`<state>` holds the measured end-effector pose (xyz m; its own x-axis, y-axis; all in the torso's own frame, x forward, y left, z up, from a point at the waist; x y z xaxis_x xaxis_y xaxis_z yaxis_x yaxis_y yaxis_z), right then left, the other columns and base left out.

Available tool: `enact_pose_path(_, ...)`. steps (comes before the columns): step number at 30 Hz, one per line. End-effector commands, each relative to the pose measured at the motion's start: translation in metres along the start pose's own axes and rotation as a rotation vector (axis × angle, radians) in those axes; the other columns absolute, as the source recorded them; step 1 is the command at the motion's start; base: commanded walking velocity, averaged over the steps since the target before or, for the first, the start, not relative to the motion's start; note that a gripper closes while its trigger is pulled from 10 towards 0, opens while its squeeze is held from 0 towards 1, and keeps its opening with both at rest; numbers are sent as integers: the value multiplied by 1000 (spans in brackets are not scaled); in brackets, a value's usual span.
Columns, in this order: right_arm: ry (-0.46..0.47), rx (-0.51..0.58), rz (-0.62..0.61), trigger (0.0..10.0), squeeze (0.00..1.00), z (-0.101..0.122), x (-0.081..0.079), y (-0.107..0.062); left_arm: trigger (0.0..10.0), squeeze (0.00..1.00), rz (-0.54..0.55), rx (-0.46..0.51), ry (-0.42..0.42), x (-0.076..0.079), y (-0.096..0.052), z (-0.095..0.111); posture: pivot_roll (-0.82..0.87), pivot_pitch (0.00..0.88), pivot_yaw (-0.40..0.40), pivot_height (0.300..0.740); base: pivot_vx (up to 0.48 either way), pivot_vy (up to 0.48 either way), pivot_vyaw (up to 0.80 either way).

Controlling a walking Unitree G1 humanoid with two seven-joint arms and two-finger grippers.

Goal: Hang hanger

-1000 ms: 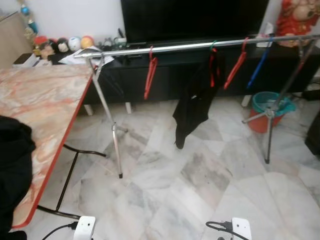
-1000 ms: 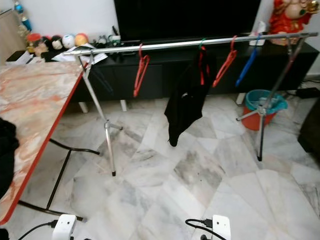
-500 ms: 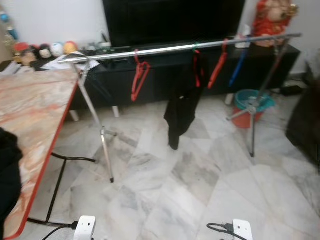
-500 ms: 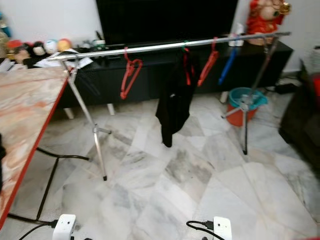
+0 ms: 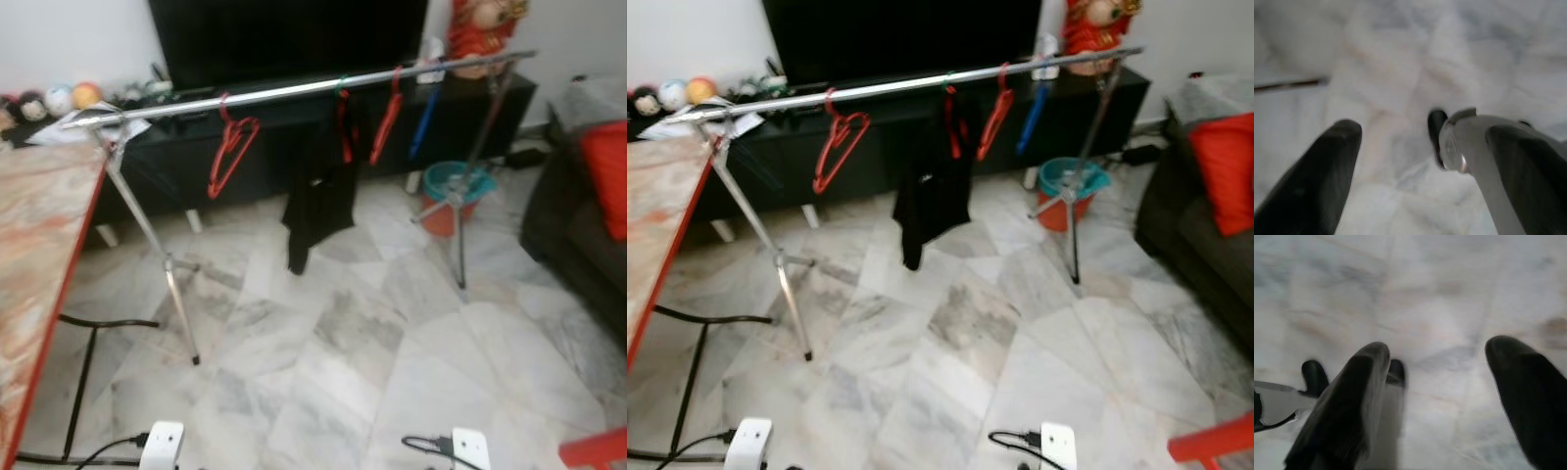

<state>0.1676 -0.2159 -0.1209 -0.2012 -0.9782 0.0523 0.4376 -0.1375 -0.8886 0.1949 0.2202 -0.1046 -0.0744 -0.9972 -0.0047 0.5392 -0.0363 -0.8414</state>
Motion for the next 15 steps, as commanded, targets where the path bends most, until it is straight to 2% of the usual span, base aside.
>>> enact_pose_path(1, 9, -15, 9, 10000, 0, -4, -4, 0, 10000, 0, 11, -26, 28, -6, -2, -5, 78, 0, 39, 732, 0, 0, -675)
enact_pose_path(7, 10, -15, 9, 10000, 0, -4, -5, 0, 10000, 0, 13, -25, 36, -7, -2, -5, 79, 0, 40, 732, 0, -254, -681)
enact_pose_path(15, 12, -15, 9, 10000, 0, -4, -5, 0, 10000, 0, 14, -26, 34, -7, -2, -5, 79, 0, 41, 732, 0, 0, -680)
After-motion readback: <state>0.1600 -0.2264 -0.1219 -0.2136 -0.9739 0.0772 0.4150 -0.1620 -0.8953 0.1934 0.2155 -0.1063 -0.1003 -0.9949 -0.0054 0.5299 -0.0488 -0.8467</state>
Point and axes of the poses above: a point about 5 cm out from each wrist's last joint towards the gripper, its own y axis pointing out of the wrist towards the gripper, its own z axis along the axis of the wrist's last joint, x = y × z, the point moved 3 cm from there along y, pointing out of the wrist towards the gripper
